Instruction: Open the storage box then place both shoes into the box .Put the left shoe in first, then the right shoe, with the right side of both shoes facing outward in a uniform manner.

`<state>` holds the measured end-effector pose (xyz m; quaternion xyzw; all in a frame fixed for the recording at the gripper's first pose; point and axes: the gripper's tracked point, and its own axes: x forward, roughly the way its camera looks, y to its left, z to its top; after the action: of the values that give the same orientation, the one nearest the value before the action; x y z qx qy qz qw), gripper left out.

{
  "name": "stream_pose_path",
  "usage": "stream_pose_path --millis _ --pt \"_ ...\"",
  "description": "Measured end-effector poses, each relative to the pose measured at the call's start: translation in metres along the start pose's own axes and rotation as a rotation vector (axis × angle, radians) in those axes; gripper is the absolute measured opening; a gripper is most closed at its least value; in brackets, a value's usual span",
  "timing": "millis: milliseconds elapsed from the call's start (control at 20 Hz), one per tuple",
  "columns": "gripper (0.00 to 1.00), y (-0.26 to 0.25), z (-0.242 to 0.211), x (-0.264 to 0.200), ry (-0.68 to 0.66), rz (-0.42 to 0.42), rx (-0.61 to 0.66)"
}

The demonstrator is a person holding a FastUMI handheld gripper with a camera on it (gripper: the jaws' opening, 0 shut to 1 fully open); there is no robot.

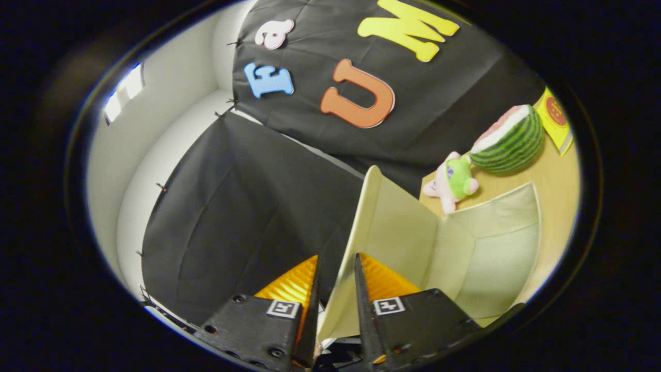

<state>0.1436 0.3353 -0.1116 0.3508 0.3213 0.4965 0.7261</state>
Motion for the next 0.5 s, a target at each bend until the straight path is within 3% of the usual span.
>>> stream_pose_path --millis 150,500 --pt "1.00 -0.007 -0.019 0.000 0.032 -0.074 -0.083" --pt "1.00 -0.064 -0.029 -0.062 0.072 -0.295 -0.289"
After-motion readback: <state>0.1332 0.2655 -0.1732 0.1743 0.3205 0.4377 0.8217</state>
